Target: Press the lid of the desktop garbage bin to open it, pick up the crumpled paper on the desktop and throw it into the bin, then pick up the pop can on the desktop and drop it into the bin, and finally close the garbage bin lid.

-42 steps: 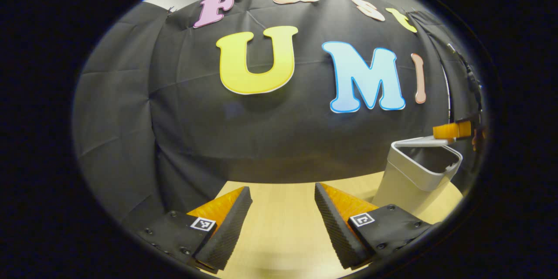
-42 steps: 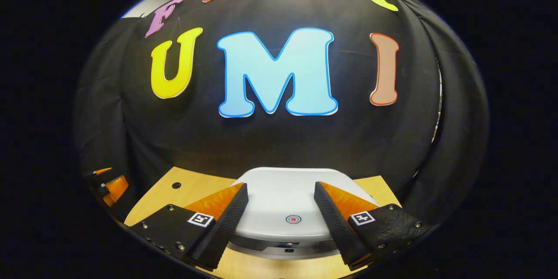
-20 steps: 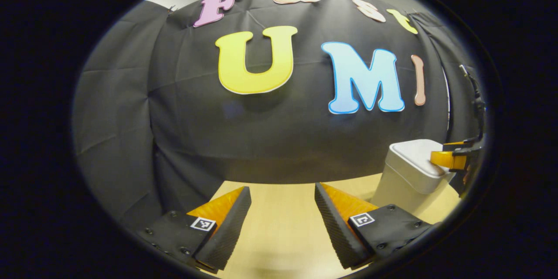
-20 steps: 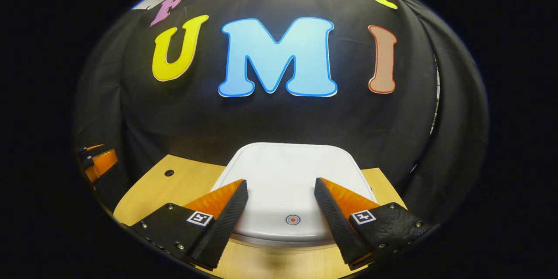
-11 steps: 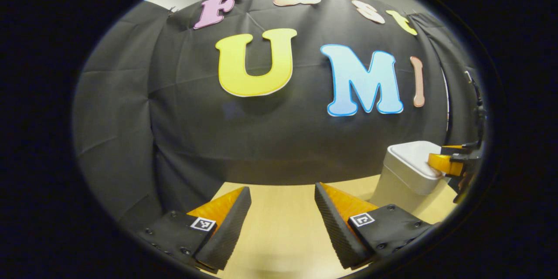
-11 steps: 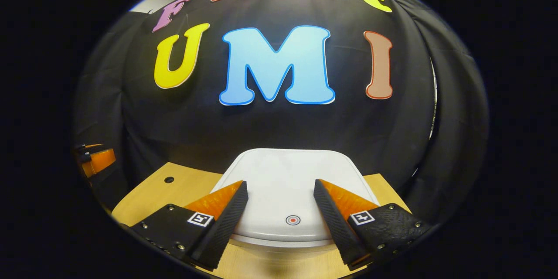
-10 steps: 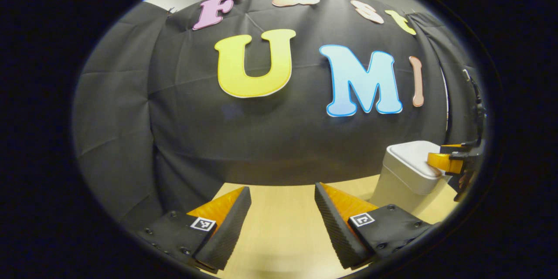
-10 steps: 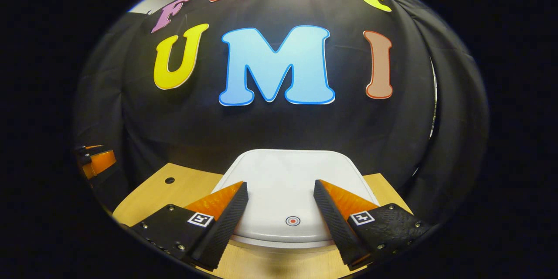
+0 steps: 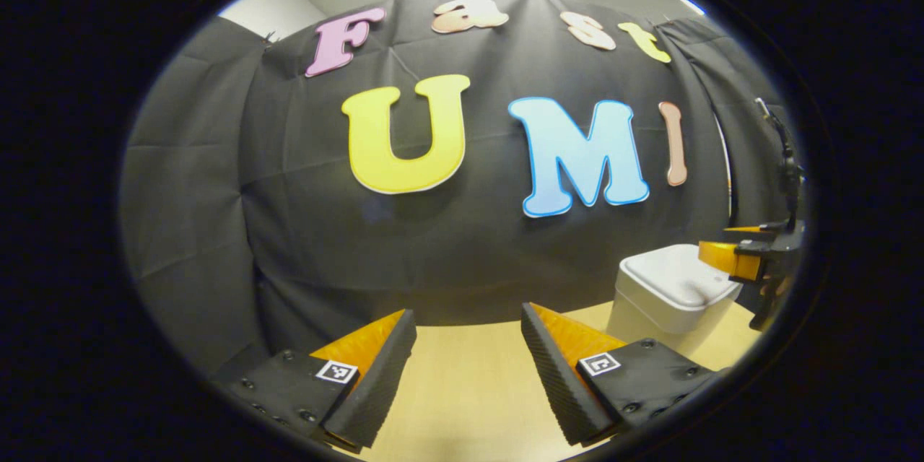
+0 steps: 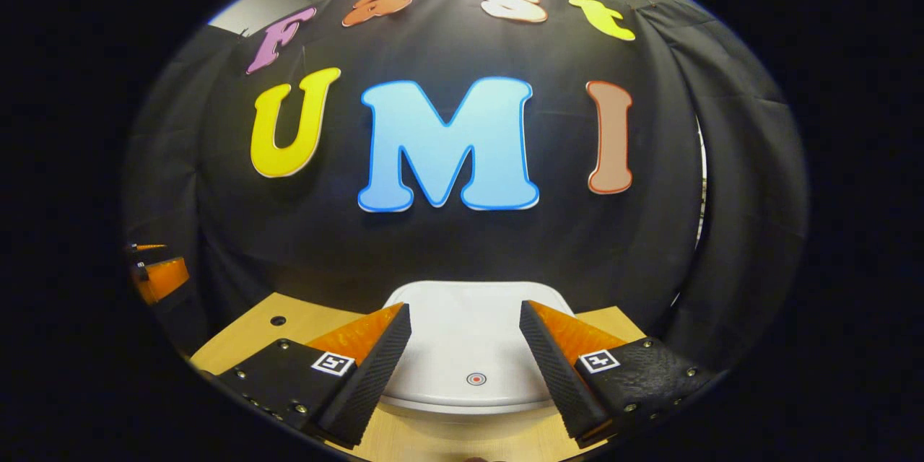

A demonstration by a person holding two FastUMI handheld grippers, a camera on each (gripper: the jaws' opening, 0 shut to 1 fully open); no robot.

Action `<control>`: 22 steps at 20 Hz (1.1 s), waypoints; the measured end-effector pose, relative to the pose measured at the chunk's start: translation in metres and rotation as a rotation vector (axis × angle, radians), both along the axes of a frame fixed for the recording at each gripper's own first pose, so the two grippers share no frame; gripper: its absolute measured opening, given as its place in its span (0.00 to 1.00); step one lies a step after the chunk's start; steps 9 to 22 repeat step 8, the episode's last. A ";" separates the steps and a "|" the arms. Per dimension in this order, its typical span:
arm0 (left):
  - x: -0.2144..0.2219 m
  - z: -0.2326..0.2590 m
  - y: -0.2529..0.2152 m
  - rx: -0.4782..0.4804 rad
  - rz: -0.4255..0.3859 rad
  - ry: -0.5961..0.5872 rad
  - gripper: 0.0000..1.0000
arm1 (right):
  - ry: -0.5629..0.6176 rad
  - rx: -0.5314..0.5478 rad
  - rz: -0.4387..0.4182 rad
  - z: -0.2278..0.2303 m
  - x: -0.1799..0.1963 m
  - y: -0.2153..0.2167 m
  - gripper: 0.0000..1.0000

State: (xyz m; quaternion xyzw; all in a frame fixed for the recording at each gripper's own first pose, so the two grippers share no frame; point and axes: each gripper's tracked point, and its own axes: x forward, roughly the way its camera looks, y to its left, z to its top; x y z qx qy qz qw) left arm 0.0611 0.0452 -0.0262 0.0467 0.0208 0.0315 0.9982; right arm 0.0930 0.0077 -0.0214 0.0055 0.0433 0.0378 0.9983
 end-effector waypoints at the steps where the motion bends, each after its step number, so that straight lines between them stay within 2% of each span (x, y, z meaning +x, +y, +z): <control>1: -0.005 0.007 -0.006 0.001 -0.008 -0.014 0.96 | -0.025 0.002 0.007 0.011 -0.009 0.002 0.97; 3: -0.014 0.017 -0.022 0.000 -0.030 -0.036 1.00 | -0.068 0.017 0.028 0.029 -0.028 0.008 0.97; 6: -0.031 0.033 -0.042 -0.004 -0.057 -0.065 1.00 | -0.112 0.020 0.053 0.045 -0.054 0.016 0.97; 7: -0.037 0.037 -0.047 -0.006 -0.064 -0.074 1.00 | -0.127 0.011 0.061 0.050 -0.064 0.018 0.93; 8: -0.043 0.041 -0.054 -0.008 -0.069 -0.082 1.00 | -0.140 0.002 0.066 0.054 -0.072 0.020 0.97; 22: -0.043 0.041 -0.054 -0.008 -0.069 -0.082 1.00 | -0.140 0.002 0.066 0.054 -0.072 0.020 0.97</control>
